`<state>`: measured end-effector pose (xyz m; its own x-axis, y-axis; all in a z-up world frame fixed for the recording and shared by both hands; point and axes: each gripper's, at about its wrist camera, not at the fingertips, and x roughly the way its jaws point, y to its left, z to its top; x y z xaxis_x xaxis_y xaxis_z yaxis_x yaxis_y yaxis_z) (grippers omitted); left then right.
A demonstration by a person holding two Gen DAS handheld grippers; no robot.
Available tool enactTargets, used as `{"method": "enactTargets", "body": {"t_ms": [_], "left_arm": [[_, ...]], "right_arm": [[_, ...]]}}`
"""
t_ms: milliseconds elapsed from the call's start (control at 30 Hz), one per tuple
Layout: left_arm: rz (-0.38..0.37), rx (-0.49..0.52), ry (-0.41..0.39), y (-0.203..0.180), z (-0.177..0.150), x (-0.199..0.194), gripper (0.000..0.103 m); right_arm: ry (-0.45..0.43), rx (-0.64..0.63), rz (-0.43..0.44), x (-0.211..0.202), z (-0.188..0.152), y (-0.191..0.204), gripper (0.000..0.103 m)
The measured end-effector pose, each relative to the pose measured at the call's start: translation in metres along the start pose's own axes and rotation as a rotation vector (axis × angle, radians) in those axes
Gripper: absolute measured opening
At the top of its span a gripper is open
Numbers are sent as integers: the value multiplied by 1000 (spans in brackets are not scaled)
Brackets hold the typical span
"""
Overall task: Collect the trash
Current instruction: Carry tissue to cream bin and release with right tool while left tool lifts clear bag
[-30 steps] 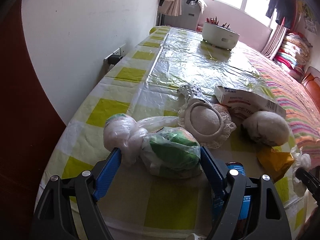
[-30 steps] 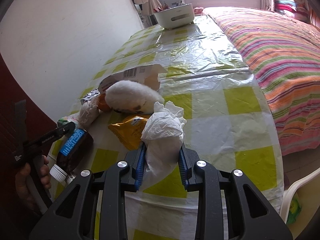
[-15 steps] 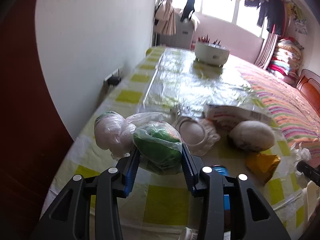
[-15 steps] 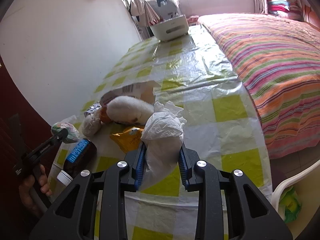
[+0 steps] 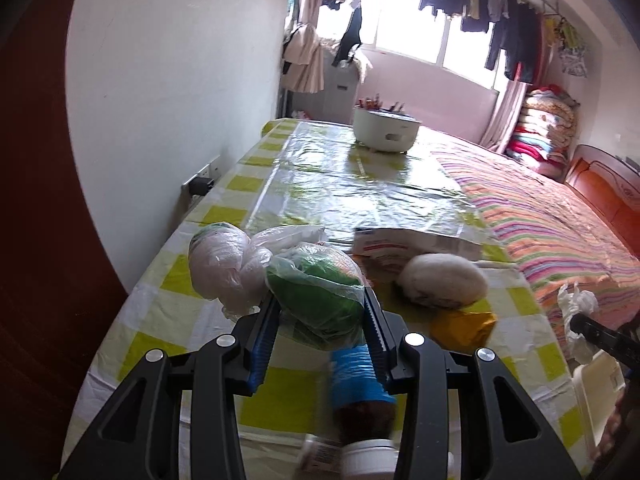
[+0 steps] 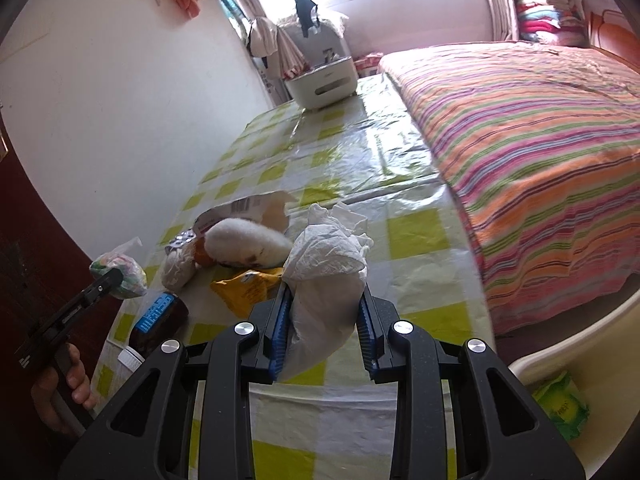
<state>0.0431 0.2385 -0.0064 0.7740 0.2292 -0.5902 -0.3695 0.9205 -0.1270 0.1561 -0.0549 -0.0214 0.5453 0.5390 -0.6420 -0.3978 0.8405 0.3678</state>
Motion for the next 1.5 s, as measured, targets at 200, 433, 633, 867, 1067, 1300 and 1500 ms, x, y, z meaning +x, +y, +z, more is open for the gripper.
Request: {"method": "enactTargets", "body": {"t_ms": [200, 433, 633, 867, 1067, 1300, 1500], "left_arm": [[-63, 31, -6, -25, 0, -4, 40], [-124, 58, -5, -60, -2, -6, 40], [-177, 105, 6, -96, -8, -8, 40], [-239, 161, 17, -137, -18, -15, 40], [-286, 200, 32, -164, -27, -20, 40], [-339, 238, 50, -191, -36, -25, 40], [-381, 269, 64, -211, -45, -29, 40]], "right_arm": [[-26, 23, -27, -15, -1, -20, 29], [-66, 55, -61, -35, -2, -42, 29], [-103, 70, -106, -54, -5, -64, 29], [-147, 130, -134, -81, -14, -92, 30], [-178, 179, -157, -101, -27, -112, 30], [-203, 224, -179, -115, -40, -127, 30], [-215, 252, -198, -124, -49, -137, 30]]}}
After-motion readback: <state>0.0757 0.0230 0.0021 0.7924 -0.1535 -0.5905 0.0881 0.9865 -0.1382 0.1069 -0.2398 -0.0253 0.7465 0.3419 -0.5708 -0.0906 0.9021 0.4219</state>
